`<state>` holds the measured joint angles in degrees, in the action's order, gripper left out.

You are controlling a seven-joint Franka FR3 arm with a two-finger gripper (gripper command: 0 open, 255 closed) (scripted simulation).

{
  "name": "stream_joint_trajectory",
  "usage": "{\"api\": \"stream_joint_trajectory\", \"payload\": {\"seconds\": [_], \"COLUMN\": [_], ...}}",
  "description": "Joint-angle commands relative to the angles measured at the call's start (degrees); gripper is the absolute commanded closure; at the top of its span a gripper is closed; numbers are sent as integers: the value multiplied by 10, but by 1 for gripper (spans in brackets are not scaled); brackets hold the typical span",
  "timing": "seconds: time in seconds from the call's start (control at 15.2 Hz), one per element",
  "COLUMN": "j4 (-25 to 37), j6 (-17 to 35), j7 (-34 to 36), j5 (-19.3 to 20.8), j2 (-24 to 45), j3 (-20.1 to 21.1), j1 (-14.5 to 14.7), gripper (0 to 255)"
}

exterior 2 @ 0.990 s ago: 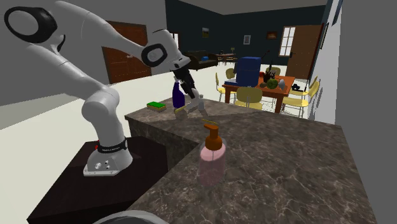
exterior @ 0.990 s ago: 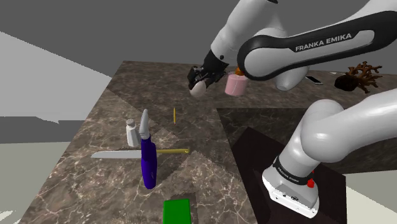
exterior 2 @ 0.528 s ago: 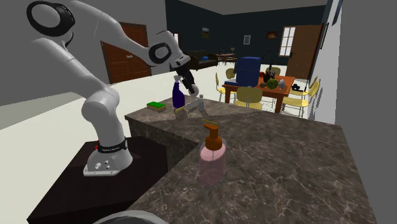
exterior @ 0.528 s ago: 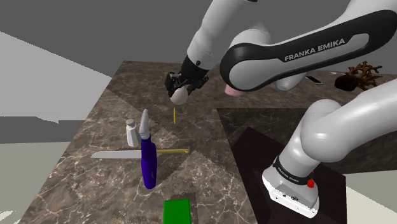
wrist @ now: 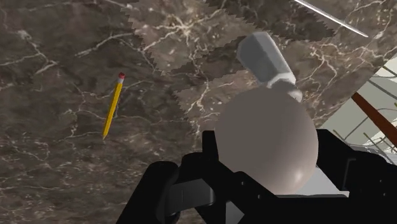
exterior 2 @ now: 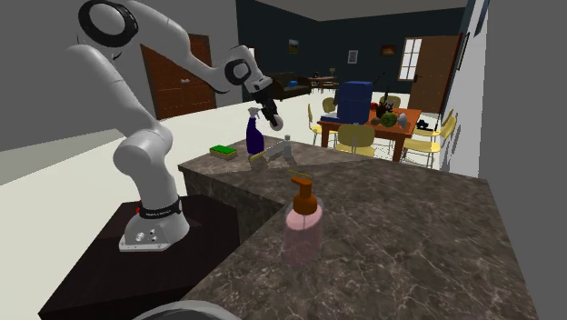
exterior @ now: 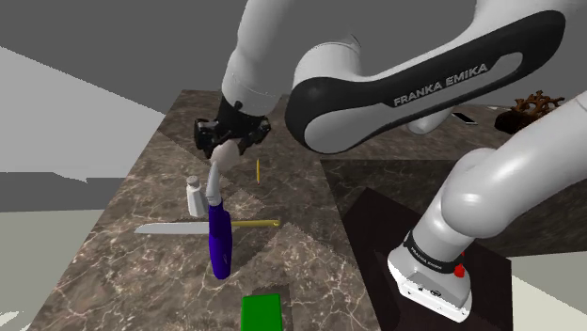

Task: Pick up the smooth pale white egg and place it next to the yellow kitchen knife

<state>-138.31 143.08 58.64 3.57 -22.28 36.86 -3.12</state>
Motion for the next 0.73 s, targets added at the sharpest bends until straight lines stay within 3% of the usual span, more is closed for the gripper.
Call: {"api": "stream_joint_trajectory", "payload": {"seconds": [0.0, 0.2, 0.4, 0.53, 0.66], "j4": [34, 93, 161, 212, 266], "j6": [-6, -26, -58, -92, -135], "j7": [42, 111, 193, 255, 310], "j5": [27, 85, 170, 244, 318], "j2": [32, 89, 164, 228, 298], "j3": [38, 100, 162, 194, 206], "j1": [-18, -49, -76, -76, -51], "gripper": [255, 255, 255, 255, 255]}}
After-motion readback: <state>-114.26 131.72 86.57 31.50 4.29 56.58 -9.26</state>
